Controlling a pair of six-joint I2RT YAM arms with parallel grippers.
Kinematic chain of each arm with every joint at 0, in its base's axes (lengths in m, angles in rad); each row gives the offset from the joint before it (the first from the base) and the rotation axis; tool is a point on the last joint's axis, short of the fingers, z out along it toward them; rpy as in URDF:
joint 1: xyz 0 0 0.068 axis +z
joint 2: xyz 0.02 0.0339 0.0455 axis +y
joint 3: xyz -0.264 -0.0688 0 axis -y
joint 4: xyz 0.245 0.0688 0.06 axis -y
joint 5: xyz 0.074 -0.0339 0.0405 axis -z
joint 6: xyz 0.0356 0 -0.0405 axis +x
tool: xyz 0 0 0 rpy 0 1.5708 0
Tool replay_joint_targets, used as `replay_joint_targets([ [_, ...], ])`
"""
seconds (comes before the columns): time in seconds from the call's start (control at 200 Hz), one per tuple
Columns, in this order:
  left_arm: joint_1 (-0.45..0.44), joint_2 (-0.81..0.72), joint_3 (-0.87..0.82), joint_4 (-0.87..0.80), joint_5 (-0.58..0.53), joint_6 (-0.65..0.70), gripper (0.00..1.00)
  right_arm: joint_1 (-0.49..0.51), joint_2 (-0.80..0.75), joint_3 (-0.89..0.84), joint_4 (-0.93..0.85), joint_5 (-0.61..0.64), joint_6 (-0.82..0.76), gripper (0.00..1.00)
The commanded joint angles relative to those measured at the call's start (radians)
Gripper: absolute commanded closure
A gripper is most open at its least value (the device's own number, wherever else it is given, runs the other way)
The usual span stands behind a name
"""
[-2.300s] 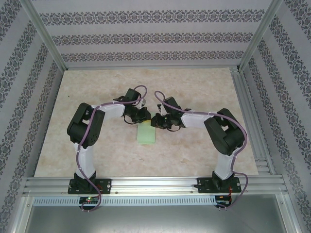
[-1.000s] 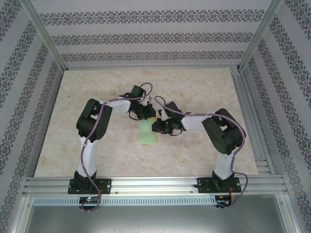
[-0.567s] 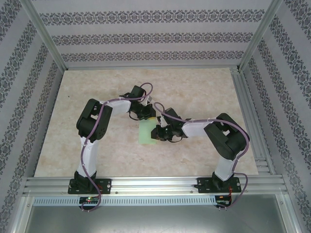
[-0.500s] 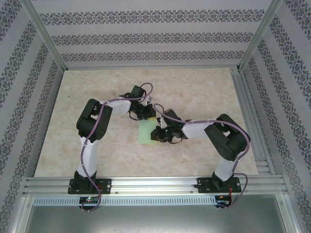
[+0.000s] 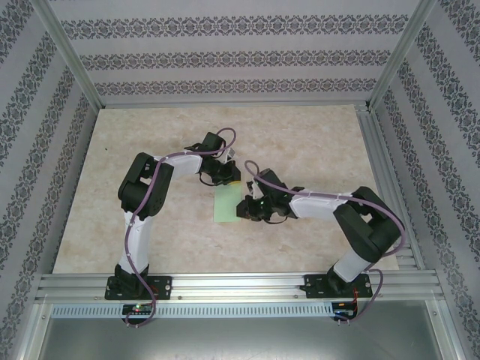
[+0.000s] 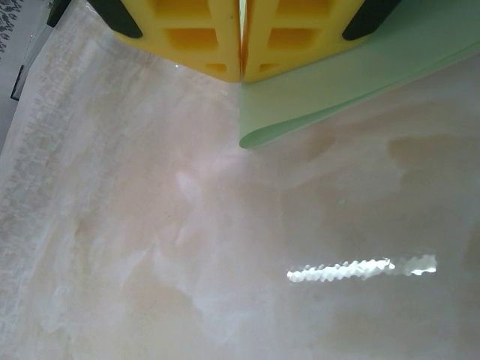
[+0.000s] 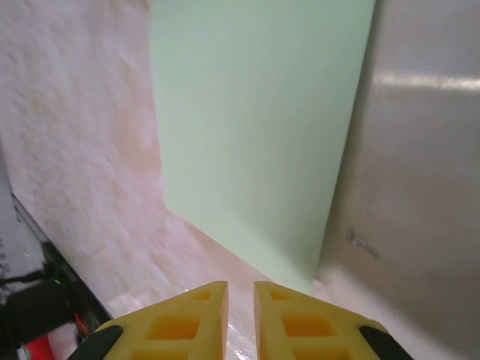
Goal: Fold a paper plane with a square sheet of paper (pick it up from the middle)
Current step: Fold the square sheet of paper in half at the center of the table.
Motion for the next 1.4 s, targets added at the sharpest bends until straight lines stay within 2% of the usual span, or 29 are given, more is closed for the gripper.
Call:
replay_joint_targets([
  [0.0, -0.004, 0.017, -0.008, -0.03, -0.061, 0.021, 0.88, -0.052, -0.029, 0.048, 0.019, 0.071, 0.008, 0.83],
  [0.21, -0.004, -0.07, -0.009, 0.005, -0.015, -0.008, 0.86, -0.102, 0.009, 0.116, -0.005, 0.105, -0.019, 0.84],
  [0.44, -0.012, -0.228, -0.121, 0.026, -0.082, -0.043, 0.78, -0.127, 0.061, 0.162, 0.018, 0.099, -0.044, 0.86],
  [0.579, -0.049, -0.31, -0.255, 0.05, -0.101, -0.075, 0.81, -0.134, 0.108, 0.184, 0.061, 0.04, -0.058, 0.88],
  [0.699, -0.091, -0.381, -0.368, 0.068, -0.133, -0.118, 0.84, -0.132, 0.18, 0.237, 0.032, -0.022, -0.087, 0.89],
  [0.869, -0.147, -0.463, -0.475, 0.11, -0.158, -0.185, 0.87, -0.128, 0.25, 0.299, -0.039, -0.039, -0.127, 0.93],
  [1.029, -0.197, -0.47, -0.494, 0.136, -0.176, -0.221, 0.87, -0.127, 0.308, 0.333, -0.067, -0.044, -0.149, 0.96],
  [1.239, -0.211, -0.42, -0.489, 0.163, -0.166, -0.238, 0.88, -0.127, 0.362, 0.346, -0.062, -0.039, -0.149, 0.97],
  [1.394, -0.211, -0.385, -0.481, 0.096, -0.188, -0.203, 0.88, -0.13, 0.381, 0.35, -0.081, -0.024, -0.158, 0.97],
])
